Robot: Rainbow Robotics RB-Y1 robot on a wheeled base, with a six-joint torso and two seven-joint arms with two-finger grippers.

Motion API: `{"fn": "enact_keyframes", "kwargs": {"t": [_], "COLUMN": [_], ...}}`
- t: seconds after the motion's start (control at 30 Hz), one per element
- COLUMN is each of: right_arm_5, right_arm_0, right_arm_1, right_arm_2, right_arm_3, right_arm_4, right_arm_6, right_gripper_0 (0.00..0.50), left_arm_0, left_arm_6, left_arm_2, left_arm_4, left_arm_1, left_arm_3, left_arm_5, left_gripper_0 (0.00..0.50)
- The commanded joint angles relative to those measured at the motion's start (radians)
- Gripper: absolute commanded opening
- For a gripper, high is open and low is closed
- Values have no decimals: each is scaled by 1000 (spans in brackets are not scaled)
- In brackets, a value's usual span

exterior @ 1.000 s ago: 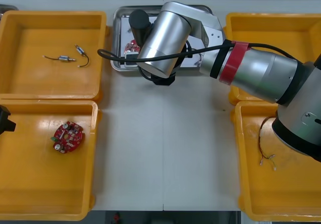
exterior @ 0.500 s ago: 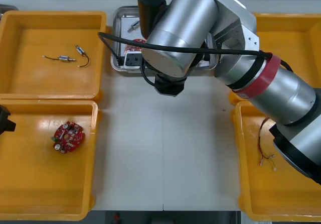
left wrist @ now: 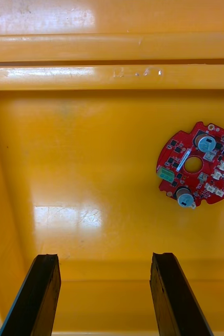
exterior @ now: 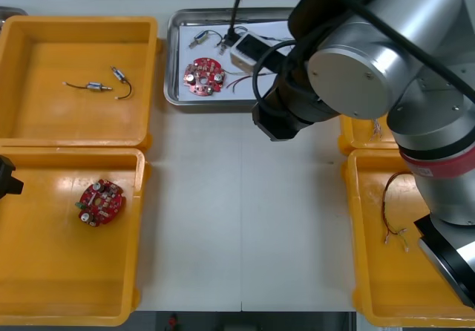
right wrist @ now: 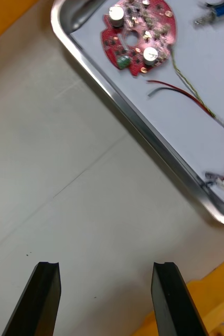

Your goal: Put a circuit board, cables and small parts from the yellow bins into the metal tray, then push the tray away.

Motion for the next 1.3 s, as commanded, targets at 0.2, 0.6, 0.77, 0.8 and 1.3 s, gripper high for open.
{"fn": "enact_keyframes", "kwargs": {"t": [0.2, 0.6, 0.77, 0.8, 1.3], "right_arm_5": [3, 3, 3, 3, 3], "right_arm_0": [155, 317, 388, 408, 541], "right_arm_1": [-154, -300, -349, -361, -410], "right_arm_2": [-109, -311, -414, -434, -613], "right_arm_3": [-156, -207, -215, -222, -166], "right_arm_4": [-15, -110, -154, -156, -219], "right_arm_6": [-242, -395, -395, -395, -382], "right_gripper_0": [500, 500, 500, 500, 500], "left_arm_0": [15, 15, 15, 15, 15], "left_arm_6": [-85, -85, -85, -85, -85], "left_arm_2": [29, 29, 29, 29, 29], "left_arm_4": [7, 7, 7, 7, 7], "left_arm_1": [45, 45, 45, 45, 45], "left_arm_3": [-27, -27, -27, -27, -27], "left_arm_5": [6, 6, 6, 6, 6], "left_gripper_0": [500, 500, 500, 500, 500]}}
